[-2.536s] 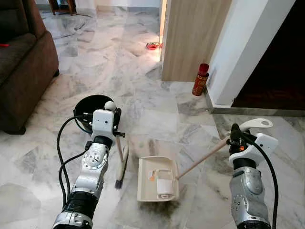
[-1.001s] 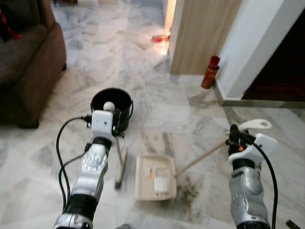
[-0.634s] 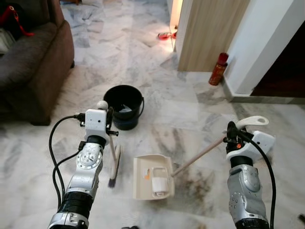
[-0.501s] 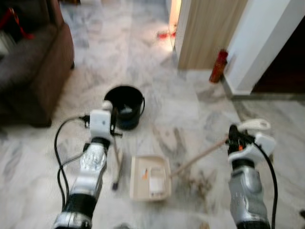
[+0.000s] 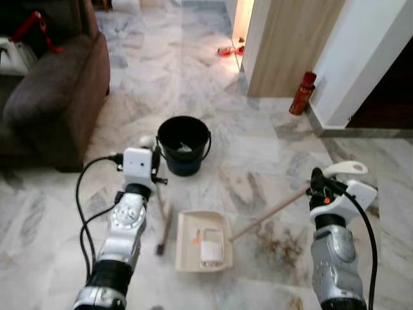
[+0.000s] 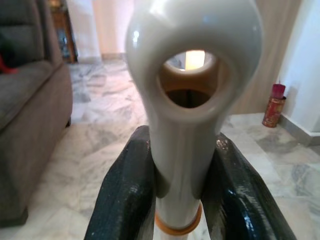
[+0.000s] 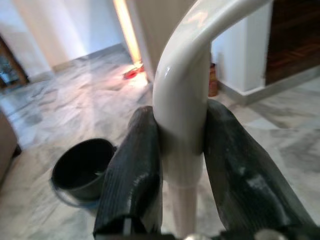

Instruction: Sweep floor

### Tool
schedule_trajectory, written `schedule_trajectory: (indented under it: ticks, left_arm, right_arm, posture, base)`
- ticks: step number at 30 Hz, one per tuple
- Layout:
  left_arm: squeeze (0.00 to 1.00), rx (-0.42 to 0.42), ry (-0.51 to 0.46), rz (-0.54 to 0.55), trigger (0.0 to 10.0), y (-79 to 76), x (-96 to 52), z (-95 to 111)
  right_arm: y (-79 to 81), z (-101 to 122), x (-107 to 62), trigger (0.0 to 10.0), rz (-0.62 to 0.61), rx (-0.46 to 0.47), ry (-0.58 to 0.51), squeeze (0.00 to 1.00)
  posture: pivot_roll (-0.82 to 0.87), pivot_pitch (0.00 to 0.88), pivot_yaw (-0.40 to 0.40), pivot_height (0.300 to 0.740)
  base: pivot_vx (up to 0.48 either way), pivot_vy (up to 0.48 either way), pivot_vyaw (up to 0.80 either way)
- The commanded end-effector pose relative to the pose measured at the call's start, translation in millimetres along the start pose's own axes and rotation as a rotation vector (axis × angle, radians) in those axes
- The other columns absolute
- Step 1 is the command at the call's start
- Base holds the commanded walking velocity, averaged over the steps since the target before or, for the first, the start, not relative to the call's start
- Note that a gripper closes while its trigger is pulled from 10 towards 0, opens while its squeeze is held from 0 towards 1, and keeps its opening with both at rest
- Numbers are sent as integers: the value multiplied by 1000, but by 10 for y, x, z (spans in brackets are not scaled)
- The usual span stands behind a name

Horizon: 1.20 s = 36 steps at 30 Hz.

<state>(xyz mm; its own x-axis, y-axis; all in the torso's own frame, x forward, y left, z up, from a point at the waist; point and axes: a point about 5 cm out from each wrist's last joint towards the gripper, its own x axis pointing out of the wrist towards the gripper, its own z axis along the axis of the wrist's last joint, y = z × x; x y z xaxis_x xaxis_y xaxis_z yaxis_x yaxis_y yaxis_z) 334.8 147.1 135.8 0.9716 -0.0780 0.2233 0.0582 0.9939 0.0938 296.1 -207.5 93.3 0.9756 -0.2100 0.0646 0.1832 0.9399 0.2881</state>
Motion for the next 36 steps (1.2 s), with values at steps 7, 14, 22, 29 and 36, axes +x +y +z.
schedule_trajectory:
  ticks: [7,14,22,29,36]
  left_arm:
    - [0,47,-56,4,10000,26,27,110]
    - [0,49,-39,-5,10000,14,26,94]
    - [0,55,-38,-1,10000,22,30,90]
    - [0,49,-41,-4,10000,13,33,96]
    - [0,50,-43,-3,10000,17,34,100]
  right_arm:
    - [9,107,9,10000,10,8,-54,0]
    - [25,108,4,10000,17,12,-57,0]
    - [42,114,5,10000,35,19,-62,0]
    - [69,117,2,10000,52,17,-63,0]
    - [84,108,3,10000,65,7,-57,0]
  posture:
    - [55,120,-60,740]
    - [53,118,-57,740]
    - [50,103,-52,740]
    - [50,89,-49,740]
    - [54,85,-49,740]
  base:
    - [0,0,0]
    - [0,0,0]
    - [223,0,0]
    - [329,0,0]
    - [337,0,0]
